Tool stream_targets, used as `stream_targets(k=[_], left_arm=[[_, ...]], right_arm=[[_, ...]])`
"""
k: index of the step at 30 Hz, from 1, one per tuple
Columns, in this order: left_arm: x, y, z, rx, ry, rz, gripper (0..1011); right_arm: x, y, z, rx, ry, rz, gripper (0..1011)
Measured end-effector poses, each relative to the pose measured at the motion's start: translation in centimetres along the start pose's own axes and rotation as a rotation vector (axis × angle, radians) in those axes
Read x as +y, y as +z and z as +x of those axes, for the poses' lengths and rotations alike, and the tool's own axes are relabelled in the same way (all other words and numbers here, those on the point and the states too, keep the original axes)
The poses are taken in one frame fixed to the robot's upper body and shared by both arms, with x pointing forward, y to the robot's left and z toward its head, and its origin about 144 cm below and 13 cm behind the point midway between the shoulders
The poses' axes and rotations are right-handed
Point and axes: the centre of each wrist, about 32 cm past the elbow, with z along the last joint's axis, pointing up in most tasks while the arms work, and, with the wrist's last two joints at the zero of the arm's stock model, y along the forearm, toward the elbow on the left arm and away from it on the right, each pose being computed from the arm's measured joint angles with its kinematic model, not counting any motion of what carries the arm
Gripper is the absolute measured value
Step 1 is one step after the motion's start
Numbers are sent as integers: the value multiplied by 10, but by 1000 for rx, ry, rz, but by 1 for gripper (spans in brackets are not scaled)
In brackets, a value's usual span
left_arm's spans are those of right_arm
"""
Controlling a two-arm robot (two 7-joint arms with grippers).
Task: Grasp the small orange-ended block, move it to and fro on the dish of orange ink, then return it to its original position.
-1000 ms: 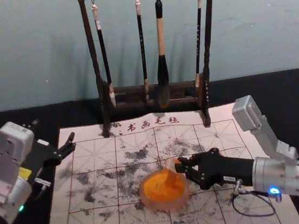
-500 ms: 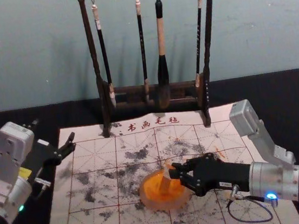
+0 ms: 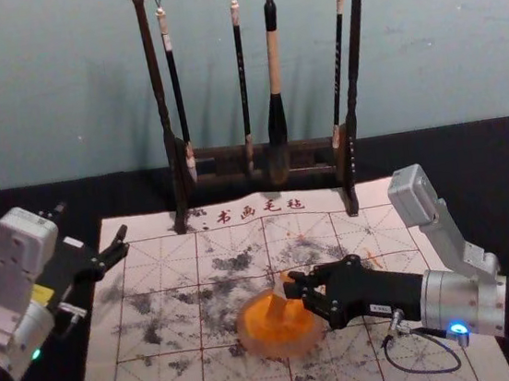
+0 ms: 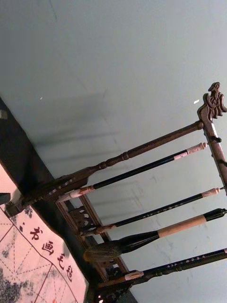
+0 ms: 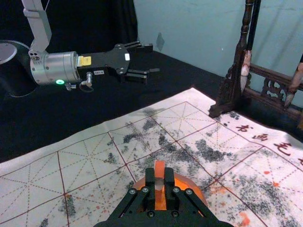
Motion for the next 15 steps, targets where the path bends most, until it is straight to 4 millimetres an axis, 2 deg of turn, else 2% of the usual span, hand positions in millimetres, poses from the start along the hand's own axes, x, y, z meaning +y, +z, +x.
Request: stream_targets(k=[15], left_arm=[[0, 0, 0, 0, 0, 0, 1001]], right_arm=[[-3, 0, 1, 1, -17, 4, 83]])
